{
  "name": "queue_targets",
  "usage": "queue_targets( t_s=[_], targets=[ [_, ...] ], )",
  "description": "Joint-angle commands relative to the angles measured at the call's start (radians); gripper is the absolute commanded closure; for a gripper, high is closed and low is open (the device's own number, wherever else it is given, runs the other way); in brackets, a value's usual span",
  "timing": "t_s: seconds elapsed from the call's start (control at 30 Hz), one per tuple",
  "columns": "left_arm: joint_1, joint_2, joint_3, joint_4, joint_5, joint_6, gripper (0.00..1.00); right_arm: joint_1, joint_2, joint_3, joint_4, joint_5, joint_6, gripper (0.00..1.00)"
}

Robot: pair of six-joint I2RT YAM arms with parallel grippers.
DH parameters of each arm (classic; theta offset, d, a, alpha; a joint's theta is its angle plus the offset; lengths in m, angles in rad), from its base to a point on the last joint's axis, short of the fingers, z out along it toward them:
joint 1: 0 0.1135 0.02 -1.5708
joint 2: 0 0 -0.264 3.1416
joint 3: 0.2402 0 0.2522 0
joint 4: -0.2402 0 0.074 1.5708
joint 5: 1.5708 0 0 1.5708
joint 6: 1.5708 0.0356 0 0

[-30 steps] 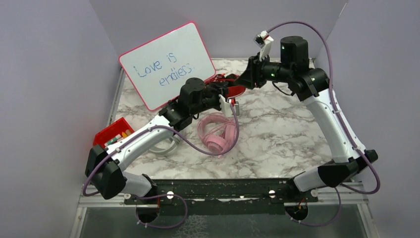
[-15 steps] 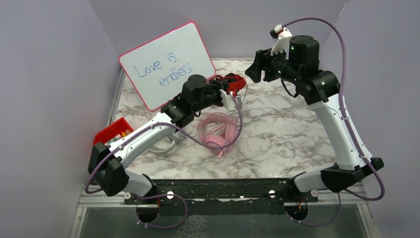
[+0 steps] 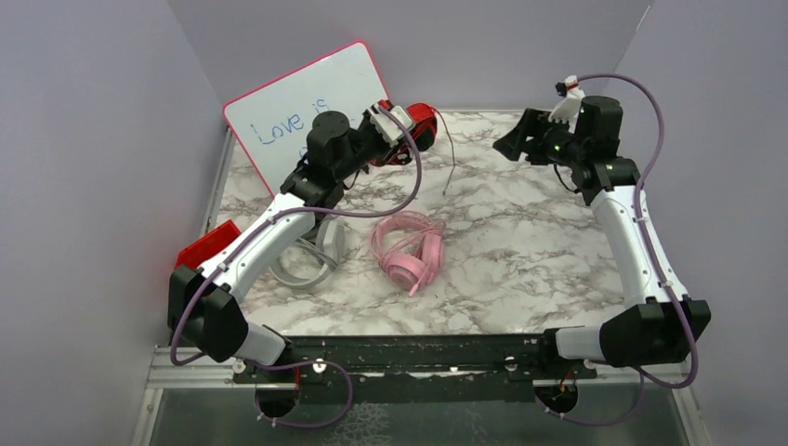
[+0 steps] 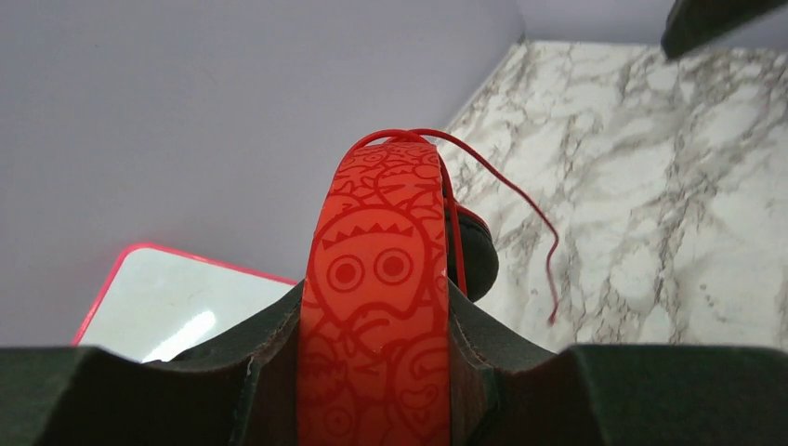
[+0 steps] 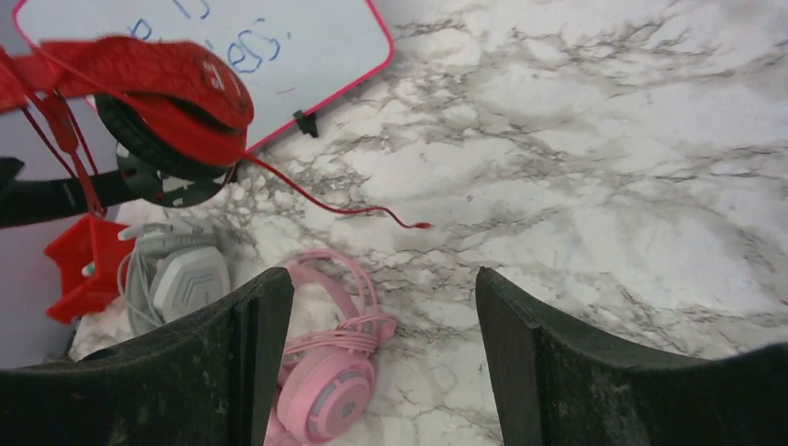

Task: Wrap the headphones
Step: Wrap the headphones cable around the headphones.

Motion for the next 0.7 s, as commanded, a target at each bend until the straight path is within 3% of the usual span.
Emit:
queue_targets(
  t_s=[0.0,0.13,0.27,0.37,0.43,0.67],
  targets=[
    [0.012,-0.083,0.028,0.219,0.061,-0.147,1.0,0.01,-0.02,-0.077,0.226,-0.186,-0.013,0.23],
    [0.016,-0.099,0.048,0.241,0.058,-0.153,1.0,0.01,-0.007,-0.176,0.389,-0.366,-0.007,0.24],
    [0.016,-0.11,0.073,0.256,0.065,-0.17,1.0,0.01,-0.05,-0.403,0.803,-0.538,0.063,0.25],
    [0.016,-0.119,0.097,0.266,0.079,-0.203,1.0,0.01,-0.011,-0.474,0.988,-0.639,0.097,0.25],
    [0.016,-0.121,0.121,0.272,0.071,-0.236,1.0,0.018,0.015,-0.484,1.039,-0.694,0.096,0.26],
    [0.016,-0.135,0.17,0.31,0.078,-0.349,1.0,0.052,0.001,-0.55,1.148,-0.666,-0.005,0.24]
  ],
)
